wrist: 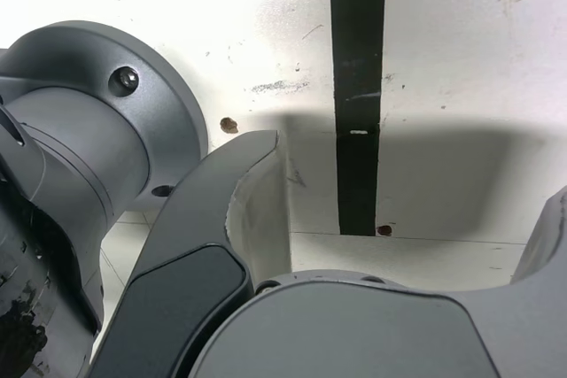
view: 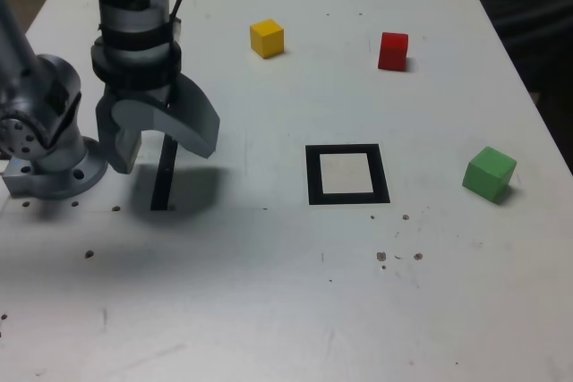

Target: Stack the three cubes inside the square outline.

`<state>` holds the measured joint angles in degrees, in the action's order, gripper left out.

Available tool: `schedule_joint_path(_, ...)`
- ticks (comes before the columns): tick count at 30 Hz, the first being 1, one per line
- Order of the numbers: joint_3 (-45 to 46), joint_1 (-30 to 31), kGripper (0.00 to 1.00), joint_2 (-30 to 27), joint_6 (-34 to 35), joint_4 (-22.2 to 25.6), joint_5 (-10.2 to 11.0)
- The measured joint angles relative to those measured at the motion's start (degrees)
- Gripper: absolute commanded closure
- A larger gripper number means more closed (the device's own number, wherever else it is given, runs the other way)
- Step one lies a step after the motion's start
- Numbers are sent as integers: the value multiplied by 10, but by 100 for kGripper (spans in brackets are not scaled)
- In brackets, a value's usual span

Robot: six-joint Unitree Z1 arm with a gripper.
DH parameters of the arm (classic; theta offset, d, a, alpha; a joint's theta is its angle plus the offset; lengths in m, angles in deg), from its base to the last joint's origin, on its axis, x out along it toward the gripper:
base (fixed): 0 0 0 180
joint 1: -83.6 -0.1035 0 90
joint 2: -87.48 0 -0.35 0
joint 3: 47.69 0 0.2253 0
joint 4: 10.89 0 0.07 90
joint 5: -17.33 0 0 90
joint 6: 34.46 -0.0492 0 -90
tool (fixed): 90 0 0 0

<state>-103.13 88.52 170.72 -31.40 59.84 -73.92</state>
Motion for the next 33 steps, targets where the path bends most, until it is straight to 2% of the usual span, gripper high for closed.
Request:
schedule_joint_path(5,-13,0,1,3,-2,0,9)
schedule_joint_path(12,-62,-3,1,39,-23,6,21)
schedule_joint_path(24,-139,-49,1,74,-67,37,51)
schedule_joint_path(29,-202,-68,1,82,-105,72,67)
schedule_joint_path(33,-260,-85,1,103,-138,109,69)
